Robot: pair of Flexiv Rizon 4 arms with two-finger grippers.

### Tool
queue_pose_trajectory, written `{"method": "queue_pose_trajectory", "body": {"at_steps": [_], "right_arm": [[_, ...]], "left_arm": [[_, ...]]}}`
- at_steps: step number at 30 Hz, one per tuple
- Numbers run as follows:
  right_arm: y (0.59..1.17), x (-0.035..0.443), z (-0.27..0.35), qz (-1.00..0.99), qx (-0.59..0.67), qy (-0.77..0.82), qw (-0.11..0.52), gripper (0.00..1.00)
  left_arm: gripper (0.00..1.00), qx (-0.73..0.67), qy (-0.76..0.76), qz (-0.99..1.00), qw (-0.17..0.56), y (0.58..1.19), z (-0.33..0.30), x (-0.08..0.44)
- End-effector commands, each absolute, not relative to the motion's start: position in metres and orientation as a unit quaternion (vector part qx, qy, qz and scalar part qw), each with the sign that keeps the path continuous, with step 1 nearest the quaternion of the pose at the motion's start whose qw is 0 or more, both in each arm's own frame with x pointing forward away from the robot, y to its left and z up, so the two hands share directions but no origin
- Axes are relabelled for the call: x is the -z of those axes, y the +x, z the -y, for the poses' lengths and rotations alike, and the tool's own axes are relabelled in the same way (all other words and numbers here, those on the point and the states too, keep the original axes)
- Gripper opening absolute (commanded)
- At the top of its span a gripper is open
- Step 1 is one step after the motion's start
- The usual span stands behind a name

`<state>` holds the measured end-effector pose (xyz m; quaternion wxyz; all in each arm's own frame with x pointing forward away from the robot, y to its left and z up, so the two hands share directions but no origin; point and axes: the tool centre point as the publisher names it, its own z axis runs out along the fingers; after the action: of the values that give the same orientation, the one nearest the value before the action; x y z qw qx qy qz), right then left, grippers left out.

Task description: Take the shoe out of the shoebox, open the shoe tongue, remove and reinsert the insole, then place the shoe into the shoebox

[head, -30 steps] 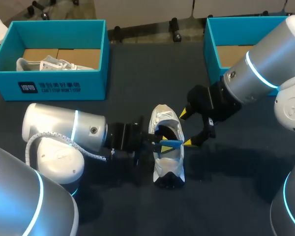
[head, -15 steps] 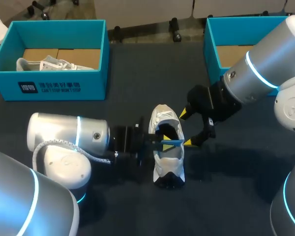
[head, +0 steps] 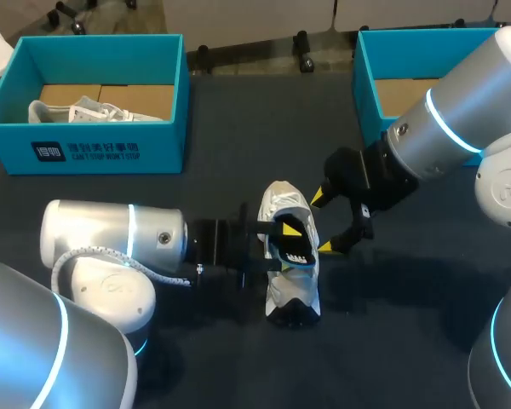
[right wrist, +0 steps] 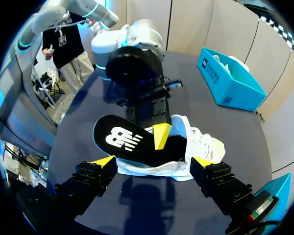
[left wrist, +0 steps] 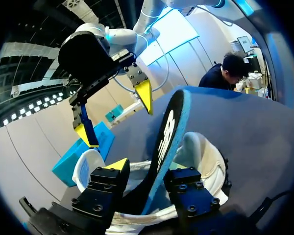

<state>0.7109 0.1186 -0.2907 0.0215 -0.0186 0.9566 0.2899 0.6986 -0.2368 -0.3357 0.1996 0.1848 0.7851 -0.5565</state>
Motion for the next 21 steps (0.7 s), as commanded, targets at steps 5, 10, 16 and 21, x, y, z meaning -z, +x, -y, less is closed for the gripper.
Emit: {"method": "queue_pose_trajectory", "body": {"at_steps": [5,10,16,21], "right_arm": [[0.711,0.292,-0.12,-0.957,-0.29,-0.018,0.022,1.0],[0.711,0.292,-0.12,-0.957,-0.29,-0.018,0.022,1.0],[0.711,0.292,-0.12,-0.957,-0.29,-0.018,0.022,1.0],[0.711,0.292,-0.12,-0.957,-0.29,-0.018,0.022,1.0]], "left_arm": [[0.29,0.558,0.191,-0.785,0.189,0.687,0.226,0.329],[0.0,0.558,0.193,-0.787,0.182,0.686,0.228,0.333],[0.0,0.548,0.211,-0.788,0.186,0.693,0.232,0.34],[0.0,0.538,0.22,-0.788,0.202,0.705,0.232,0.346]]}}
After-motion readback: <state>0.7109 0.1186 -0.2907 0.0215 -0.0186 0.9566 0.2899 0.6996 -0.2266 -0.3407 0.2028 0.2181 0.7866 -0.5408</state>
